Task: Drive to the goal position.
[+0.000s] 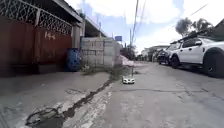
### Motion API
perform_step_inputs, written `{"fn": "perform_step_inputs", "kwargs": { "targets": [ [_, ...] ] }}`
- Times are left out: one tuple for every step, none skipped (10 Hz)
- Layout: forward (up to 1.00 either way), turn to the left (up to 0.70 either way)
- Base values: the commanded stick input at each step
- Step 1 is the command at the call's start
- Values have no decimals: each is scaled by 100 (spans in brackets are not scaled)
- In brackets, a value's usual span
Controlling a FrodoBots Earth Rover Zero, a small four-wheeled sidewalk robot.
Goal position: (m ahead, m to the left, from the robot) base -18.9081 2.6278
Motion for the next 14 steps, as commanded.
{"fn": "perform_step_inputs", "kwargs": {
  "targets": [
    [0,0],
    [0,0],
    [0,0],
    [0,0],
    [0,-70],
    [0,-70],
    [0,-70],
    [0,-70],
    [0,-70],
    [0,-70],
    [0,-70],
    [0,-70],
    [0,-70],
    [0,-70]
  ]
}}
